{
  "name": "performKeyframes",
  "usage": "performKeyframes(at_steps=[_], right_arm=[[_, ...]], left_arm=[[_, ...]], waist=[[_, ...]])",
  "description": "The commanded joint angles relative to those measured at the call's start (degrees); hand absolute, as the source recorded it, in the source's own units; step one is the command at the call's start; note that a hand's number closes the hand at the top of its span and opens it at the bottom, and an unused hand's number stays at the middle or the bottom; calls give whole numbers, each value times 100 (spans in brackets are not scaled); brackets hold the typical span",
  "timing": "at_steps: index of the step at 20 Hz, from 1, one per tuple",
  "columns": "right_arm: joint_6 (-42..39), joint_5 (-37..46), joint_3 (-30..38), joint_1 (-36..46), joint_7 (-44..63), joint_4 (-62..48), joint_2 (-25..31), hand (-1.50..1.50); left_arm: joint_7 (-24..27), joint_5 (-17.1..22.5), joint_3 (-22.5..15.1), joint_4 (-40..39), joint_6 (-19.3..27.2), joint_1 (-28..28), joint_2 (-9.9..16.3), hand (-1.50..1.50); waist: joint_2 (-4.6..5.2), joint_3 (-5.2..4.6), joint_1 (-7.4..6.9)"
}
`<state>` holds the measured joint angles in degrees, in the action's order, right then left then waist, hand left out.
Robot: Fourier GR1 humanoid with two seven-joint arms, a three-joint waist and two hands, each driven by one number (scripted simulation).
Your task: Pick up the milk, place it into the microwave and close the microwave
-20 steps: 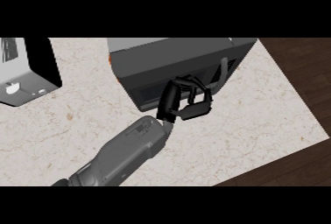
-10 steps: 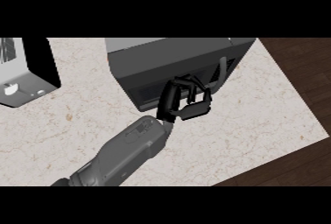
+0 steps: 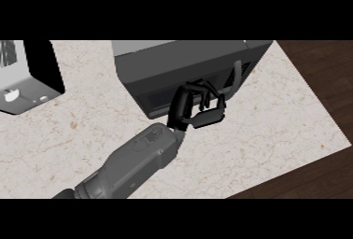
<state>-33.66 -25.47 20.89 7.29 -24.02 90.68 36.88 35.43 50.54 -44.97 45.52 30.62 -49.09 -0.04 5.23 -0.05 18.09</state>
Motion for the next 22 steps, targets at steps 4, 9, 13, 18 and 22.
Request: performKeyframes(at_steps=[4, 9, 13, 18, 22], right_arm=[[-85, -84, 149, 141, 37, -192, 220, -150], [-104, 137, 245, 228, -26, -293, 458, -150], [-165, 146, 316, 332, -29, -395, 623, -150], [-333, 39, 349, 353, -65, -641, 681, -150], [-384, -117, 363, 407, -100, -856, 602, -150]], left_arm=[[116, 219, 295, -448, -38, -507, 3, 150], [238, 335, 220, -488, -55, -541, 3, 150], [276, 429, 160, -525, -66, -616, 3, 150], [366, 561, 129, -556, -22, -617, 3, 150], [461, 623, 32, -560, -57, -604, 3, 150]], waist=[[81, -4, 70], [108, 6, 56], [85, 6, 26], [114, 22, 40], [157, 38, 41]])
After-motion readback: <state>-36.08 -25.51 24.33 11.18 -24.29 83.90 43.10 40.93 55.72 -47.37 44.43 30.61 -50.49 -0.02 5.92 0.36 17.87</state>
